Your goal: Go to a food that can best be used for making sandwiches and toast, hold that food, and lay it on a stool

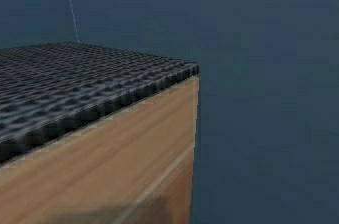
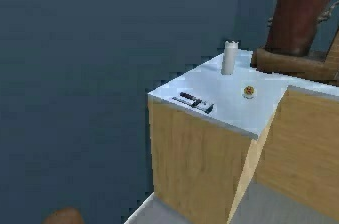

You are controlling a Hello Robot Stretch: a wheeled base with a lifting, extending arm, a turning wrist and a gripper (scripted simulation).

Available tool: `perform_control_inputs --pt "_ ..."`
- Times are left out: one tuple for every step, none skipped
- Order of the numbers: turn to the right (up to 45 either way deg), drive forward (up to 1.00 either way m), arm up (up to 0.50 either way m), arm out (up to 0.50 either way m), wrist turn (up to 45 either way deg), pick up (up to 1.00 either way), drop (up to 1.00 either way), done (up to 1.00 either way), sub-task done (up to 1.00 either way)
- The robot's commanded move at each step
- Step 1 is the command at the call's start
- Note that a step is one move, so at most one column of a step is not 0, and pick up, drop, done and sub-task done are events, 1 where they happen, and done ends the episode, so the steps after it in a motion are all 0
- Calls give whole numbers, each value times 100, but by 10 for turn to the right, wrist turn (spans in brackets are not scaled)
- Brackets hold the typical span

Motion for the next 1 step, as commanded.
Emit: perform_control_inputs --pt "0 0 0 0 0 0 0 100 0"
